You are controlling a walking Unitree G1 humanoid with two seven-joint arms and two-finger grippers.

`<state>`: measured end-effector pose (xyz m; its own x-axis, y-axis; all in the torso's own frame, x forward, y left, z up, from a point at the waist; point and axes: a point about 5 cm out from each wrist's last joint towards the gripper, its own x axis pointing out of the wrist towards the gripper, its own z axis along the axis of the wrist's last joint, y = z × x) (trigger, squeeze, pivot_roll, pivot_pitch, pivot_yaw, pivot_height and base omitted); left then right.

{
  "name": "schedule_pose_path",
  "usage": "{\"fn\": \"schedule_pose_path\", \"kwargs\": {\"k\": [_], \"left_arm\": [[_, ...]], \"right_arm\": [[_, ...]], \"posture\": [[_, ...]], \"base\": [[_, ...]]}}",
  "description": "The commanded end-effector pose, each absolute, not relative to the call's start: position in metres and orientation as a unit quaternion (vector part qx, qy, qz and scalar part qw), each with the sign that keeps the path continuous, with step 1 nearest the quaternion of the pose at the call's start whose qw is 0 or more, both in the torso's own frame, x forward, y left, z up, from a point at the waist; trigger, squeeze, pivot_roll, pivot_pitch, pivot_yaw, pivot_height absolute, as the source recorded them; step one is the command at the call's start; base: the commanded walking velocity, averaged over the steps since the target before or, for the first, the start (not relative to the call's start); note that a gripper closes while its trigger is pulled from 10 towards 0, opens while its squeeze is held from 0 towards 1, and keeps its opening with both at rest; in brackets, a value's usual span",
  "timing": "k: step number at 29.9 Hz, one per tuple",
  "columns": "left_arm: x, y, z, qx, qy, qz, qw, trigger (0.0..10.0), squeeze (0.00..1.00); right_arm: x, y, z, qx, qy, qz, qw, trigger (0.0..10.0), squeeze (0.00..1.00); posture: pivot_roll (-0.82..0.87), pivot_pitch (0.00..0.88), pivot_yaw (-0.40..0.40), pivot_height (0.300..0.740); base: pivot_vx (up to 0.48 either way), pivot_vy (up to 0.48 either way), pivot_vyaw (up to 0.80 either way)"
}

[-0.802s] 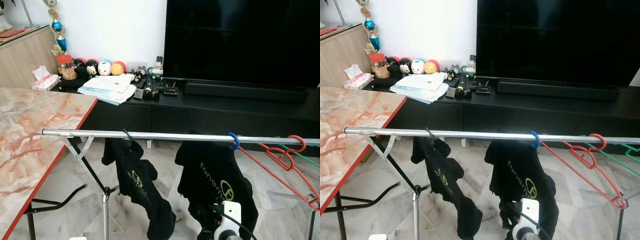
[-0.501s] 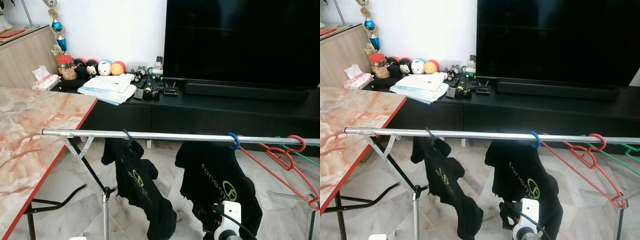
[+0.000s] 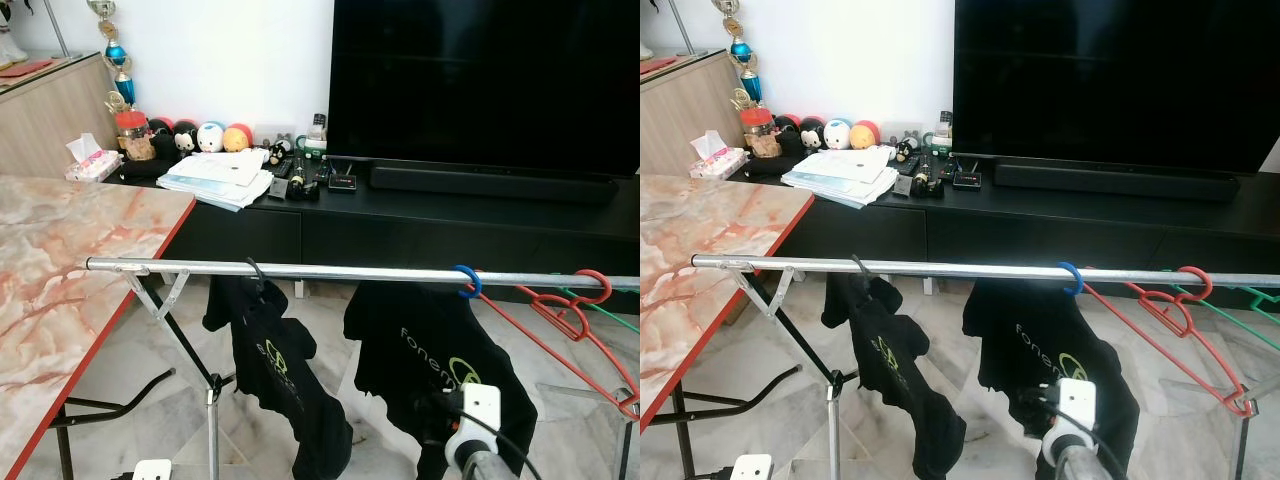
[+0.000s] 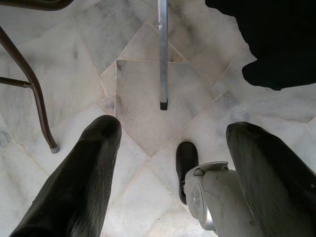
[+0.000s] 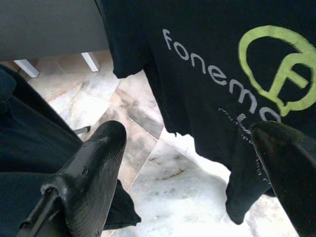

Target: Hang hanger

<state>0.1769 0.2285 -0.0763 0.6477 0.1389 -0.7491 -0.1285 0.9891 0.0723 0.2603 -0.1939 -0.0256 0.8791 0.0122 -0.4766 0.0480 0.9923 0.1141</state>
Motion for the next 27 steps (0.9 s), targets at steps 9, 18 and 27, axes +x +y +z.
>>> {"fn": "schedule_pose_path", "kwargs": {"k": [9,18,27], "left_arm": [[0.175,0.232,-0.076,0.002,0.415,0.081,0.906,10.0,0.00],[0.172,0.231,-0.078,-0.003,0.420,0.086,0.904,10.0,0.00],[0.173,0.230,-0.078,-0.004,0.419,0.085,0.904,10.0,0.00]], "right_arm": [[0.282,-0.200,0.000,0.060,0.166,-0.030,0.984,10.0,0.00],[0.285,-0.192,0.014,0.052,0.096,-0.015,0.994,10.0,0.00],[0.280,-0.201,0.022,0.041,0.054,-0.063,0.996,10.0,0.00]], "posture": [[0.08,0.000,-0.022,0.740],[0.08,0.000,-0.027,0.740],[0.07,0.000,-0.028,0.740]], "base": [[0.000,0.000,0.00],[0.000,0.000,0.00],[0.000,0.000,0.00]]}}
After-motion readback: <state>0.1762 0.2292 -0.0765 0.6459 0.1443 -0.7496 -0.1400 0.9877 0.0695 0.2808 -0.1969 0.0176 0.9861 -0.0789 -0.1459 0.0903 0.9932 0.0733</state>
